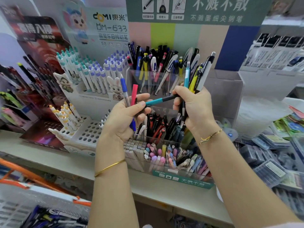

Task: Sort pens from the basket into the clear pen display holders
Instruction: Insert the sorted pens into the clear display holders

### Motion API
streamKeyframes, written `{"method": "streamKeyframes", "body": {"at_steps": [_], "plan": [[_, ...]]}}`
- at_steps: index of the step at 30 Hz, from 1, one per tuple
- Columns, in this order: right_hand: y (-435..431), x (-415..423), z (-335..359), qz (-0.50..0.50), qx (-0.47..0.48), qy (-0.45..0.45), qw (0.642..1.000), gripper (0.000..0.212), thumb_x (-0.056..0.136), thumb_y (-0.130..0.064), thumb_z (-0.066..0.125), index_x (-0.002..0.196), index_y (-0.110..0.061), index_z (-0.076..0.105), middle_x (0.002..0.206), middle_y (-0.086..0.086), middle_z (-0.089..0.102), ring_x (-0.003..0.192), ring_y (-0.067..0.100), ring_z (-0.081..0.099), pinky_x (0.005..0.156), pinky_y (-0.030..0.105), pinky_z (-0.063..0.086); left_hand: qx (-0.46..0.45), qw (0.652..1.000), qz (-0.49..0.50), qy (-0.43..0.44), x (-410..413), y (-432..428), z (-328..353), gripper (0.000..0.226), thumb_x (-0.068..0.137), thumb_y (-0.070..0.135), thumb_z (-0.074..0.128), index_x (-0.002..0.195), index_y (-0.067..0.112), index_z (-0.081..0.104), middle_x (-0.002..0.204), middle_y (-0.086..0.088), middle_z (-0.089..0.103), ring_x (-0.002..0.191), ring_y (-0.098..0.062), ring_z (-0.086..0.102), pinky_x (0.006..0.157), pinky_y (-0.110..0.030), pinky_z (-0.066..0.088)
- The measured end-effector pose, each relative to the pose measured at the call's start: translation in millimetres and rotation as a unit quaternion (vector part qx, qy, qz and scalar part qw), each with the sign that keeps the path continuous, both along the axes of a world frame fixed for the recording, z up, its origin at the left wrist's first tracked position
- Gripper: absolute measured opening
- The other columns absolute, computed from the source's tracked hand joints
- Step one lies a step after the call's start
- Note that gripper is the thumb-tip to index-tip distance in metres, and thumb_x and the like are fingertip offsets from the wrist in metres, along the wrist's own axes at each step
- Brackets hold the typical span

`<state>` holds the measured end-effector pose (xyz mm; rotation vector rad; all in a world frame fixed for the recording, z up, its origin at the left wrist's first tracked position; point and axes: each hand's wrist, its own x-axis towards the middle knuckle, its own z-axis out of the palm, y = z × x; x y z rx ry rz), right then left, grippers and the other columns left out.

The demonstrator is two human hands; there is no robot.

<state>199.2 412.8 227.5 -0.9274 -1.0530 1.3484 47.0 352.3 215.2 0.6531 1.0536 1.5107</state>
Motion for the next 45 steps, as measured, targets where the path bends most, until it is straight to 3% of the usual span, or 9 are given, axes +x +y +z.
{"method": "streamKeyframes", "body": {"at_steps": [7,12,17,20,26,30,33,41,45], "plan": [[-4,9,-7,0.108,0.036,-0.197,0.974,0.015,0.088,-0.001,0.059,0.102,-0.001,0.053,0.065,0.010,0.057,0.044,0.015,0.056,0.042,0.024,0.047,0.071,0.993,0.082,0.041,2,6,-2,0.019,0.098,0.000,0.045,0.108,0.006,0.059,0.085,-0.009,0.065,0.053,-0.004,0.050,0.042,-0.012,0.038],[2,15,-4,0.097,0.077,-0.368,0.922,0.023,0.085,-0.007,0.064,0.104,-0.005,0.053,0.099,0.019,0.065,0.084,0.027,0.071,0.067,0.041,0.061,0.049,0.986,0.065,0.148,-4,3,2,0.025,0.099,0.001,0.046,0.120,0.012,0.052,0.080,-0.008,0.067,0.049,-0.005,0.044,0.041,-0.013,0.036],[-5,10,7,0.271,0.033,-0.270,0.923,0.025,0.089,-0.006,0.062,0.112,-0.009,0.053,0.099,0.019,0.069,0.084,0.029,0.072,0.073,0.047,0.060,0.042,0.988,0.001,0.151,0,4,3,0.017,0.098,0.002,0.047,0.110,0.009,0.056,0.086,-0.009,0.068,0.050,-0.005,0.047,0.040,-0.013,0.036],[-14,3,4,0.340,0.006,-0.214,0.916,0.027,0.091,0.000,0.057,0.116,-0.006,0.051,0.087,0.016,0.070,0.064,0.024,0.068,0.057,0.035,0.059,0.035,0.992,-0.001,0.120,3,5,1,0.013,0.098,0.003,0.048,0.104,0.013,0.055,0.089,-0.010,0.063,0.047,-0.004,0.045,0.037,-0.013,0.034],[-10,2,-3,0.311,-0.034,-0.157,0.937,0.012,0.088,0.003,0.059,0.099,0.004,0.055,0.062,0.006,0.058,0.047,0.014,0.049,0.041,0.023,0.042,0.024,0.998,0.020,0.059,0,7,-4,0.027,0.098,0.011,0.049,0.125,0.010,0.055,0.072,0.001,0.059,0.043,-0.002,0.037,0.035,-0.013,0.030],[-10,3,-2,0.330,-0.068,-0.090,0.937,0.005,0.092,0.000,0.054,0.097,0.000,0.056,0.065,0.006,0.052,0.046,0.011,0.046,0.040,0.020,0.039,0.020,0.999,-0.026,-0.010,0,2,-2,0.047,0.090,0.041,0.050,0.122,0.008,0.054,0.058,0.005,0.042,0.044,-0.003,0.032,0.035,-0.012,0.027],[-10,3,-2,0.340,-0.078,-0.067,0.935,0.006,0.093,-0.001,0.052,0.088,-0.006,0.053,0.066,0.005,0.049,0.046,0.011,0.044,0.040,0.020,0.038,0.012,0.994,-0.061,-0.090,0,-2,0,0.067,0.094,0.063,0.028,0.119,0.007,0.055,0.061,0.003,0.039,0.048,-0.005,0.031,0.038,-0.015,0.024],[-11,-3,-5,0.275,-0.089,-0.033,0.957,0.013,0.091,-0.006,0.058,0.080,-0.009,0.052,0.057,0.001,0.047,0.041,0.010,0.041,0.038,0.021,0.036,0.003,0.992,-0.073,-0.104,2,-6,1,0.032,0.100,0.020,0.030,0.109,0.006,0.058,0.066,0.001,0.043,0.050,-0.007,0.036,0.036,-0.015,0.028],[-12,-6,-5,0.188,-0.013,-0.082,0.979,0.010,0.087,0.000,0.061,0.085,-0.006,0.054,0.054,0.000,0.051,0.042,0.013,0.045,0.040,0.024,0.041,-0.008,0.999,-0.046,0.015,4,-8,-7,0.023,0.102,0.008,0.036,0.108,0.003,0.057,0.071,-0.002,0.048,0.055,-0.008,0.045,0.039,-0.015,0.035]]}}
